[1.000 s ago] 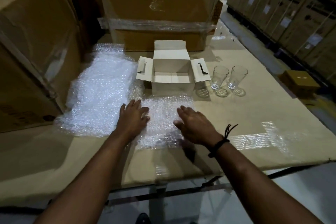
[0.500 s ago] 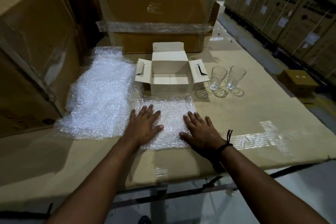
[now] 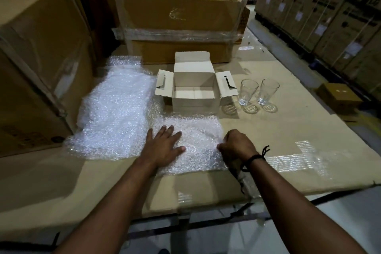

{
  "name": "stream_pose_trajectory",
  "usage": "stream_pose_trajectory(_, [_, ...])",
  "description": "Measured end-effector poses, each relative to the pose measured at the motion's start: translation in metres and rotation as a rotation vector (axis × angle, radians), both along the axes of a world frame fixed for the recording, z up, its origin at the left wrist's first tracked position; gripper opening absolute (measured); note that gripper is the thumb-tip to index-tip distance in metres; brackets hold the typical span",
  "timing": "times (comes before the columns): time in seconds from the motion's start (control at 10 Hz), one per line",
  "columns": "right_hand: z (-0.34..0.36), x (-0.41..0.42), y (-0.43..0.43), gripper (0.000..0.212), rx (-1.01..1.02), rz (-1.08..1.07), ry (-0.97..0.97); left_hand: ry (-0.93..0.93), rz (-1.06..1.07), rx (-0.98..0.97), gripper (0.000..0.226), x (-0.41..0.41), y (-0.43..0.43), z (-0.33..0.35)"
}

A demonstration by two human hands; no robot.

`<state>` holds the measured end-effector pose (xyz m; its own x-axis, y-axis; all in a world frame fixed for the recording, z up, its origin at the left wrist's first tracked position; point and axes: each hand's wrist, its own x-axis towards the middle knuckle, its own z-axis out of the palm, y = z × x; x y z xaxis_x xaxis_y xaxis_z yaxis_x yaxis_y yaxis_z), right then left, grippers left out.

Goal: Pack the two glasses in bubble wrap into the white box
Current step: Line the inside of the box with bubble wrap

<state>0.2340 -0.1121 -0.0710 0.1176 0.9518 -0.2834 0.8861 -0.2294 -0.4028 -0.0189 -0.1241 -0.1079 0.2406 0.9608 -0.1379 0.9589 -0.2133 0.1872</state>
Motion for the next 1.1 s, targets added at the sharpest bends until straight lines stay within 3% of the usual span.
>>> stream_pose_trajectory(0.1, [0.013,-0.006,0.004,0.012,0.022,-0.073,0.3,-0.072,0.007,0.142,0.066,0.003,0.0,0.004])
stream_pose_trajectory(0.2, [0.034,-0.012,0.006,0.031,0.055,-0.227,0.717,-0.359,-0.101,0.356,0.077,0.01,-0.006,0.012])
stream_pose_trajectory(0.3, [0.058,-0.023,0.012,0.046,0.209,-0.212,0.898,-0.419,-0.289,0.453,0.093,0.021,-0.014,0.026])
stream_pose_trajectory(0.4, [0.081,-0.044,0.014,0.018,0.236,-0.184,1.008,-0.406,-0.228,0.496,0.098,0.033,-0.017,0.035])
stream_pose_trajectory(0.5, [0.1,-0.055,0.014,0.028,0.147,-0.121,1.082,-0.637,-0.007,0.516,0.049,0.035,-0.014,0.047])
stream_pose_trajectory(0.6, [0.109,-0.043,0.022,0.04,0.273,0.047,0.855,-1.064,0.19,0.28,0.015,0.018,0.0,0.067])
stream_pose_trajectory(0.7, [0.105,-0.024,0.033,0.057,0.391,0.053,0.798,-1.379,0.191,-0.052,0.016,-0.002,0.011,0.088])
stream_pose_trajectory(0.8, [0.08,-0.02,0.037,0.085,0.261,0.014,0.946,-1.457,0.208,-0.198,0.017,-0.025,0.029,0.099])
stream_pose_trajectory(0.9, [0.048,-0.032,0.038,0.088,0.108,-0.042,1.162,-1.5,0.204,-0.349,0.025,-0.043,0.048,0.105])
stream_pose_trajectory(1.0, [0.036,-0.047,0.044,0.049,0.095,-0.119,1.209,-1.523,0.348,-0.472,0.063,-0.055,0.061,0.101])
stream_pose_trajectory(1.1, [0.03,-0.062,0.047,0.033,-0.097,-0.127,1.236,-1.616,0.199,-0.684,0.042,-0.068,0.085,0.083])
